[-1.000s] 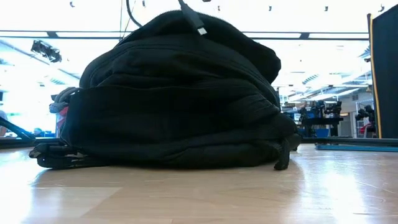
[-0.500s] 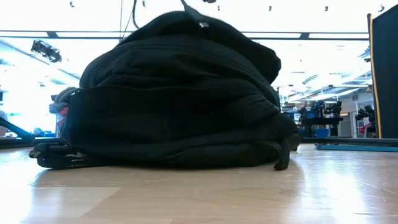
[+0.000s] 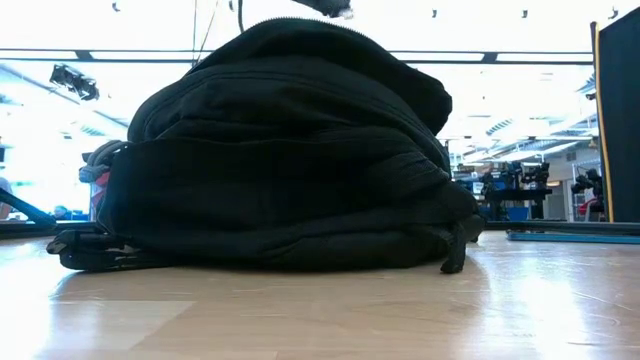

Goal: Unpack backpack
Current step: Put the black charger cable into the black backpack

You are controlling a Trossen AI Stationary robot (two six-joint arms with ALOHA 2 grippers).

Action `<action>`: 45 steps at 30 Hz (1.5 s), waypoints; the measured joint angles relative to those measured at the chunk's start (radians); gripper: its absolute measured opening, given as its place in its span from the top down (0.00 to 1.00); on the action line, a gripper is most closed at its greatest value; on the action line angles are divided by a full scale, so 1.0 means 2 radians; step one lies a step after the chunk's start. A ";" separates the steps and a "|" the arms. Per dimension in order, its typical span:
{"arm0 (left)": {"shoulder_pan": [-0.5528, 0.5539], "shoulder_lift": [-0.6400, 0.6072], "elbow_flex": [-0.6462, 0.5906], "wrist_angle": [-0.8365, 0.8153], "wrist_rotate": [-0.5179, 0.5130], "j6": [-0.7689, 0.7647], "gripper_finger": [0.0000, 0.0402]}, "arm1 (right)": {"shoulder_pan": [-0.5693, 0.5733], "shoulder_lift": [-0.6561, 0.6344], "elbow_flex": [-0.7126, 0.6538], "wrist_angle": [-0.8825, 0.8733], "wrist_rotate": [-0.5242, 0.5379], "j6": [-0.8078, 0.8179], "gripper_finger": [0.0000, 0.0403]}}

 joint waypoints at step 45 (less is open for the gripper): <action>0.014 -0.001 0.000 0.050 0.092 0.057 1.00 | 0.004 0.011 0.000 0.029 0.058 0.003 0.04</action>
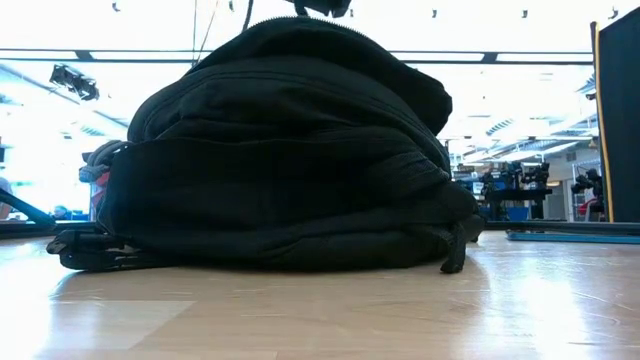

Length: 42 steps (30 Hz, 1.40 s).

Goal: Unpack backpack
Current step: Put the black charger cable into the black backpack

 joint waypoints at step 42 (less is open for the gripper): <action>-0.002 0.000 0.000 -0.010 0.054 -0.021 1.00 | 0.004 -0.001 0.000 0.005 -0.049 -0.049 0.99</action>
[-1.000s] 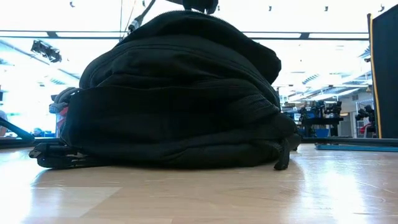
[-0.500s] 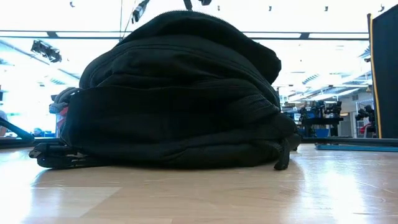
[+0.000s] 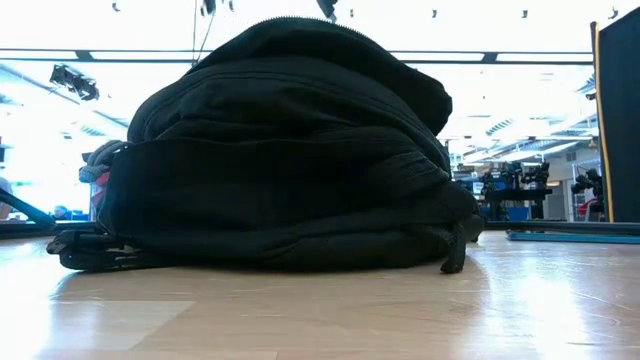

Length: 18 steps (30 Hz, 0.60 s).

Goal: Unpack backpack
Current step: Put the black charger cable into the black backpack

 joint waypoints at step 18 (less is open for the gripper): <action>-0.111 -0.013 0.000 0.041 -0.242 0.064 0.66 | 0.030 -0.046 0.000 -0.090 0.104 -0.024 1.00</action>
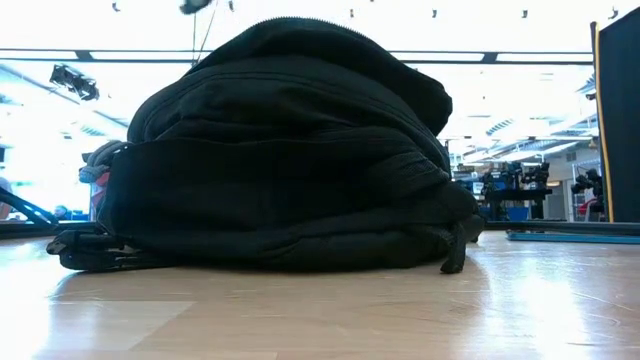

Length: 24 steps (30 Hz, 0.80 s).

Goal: Unpack backpack
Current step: Put the black charger cable into the black backpack

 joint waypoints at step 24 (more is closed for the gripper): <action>0.049 0.057 -0.002 -0.350 0.270 -0.456 0.59 | 0.131 -0.090 0.000 -0.159 0.155 0.033 1.00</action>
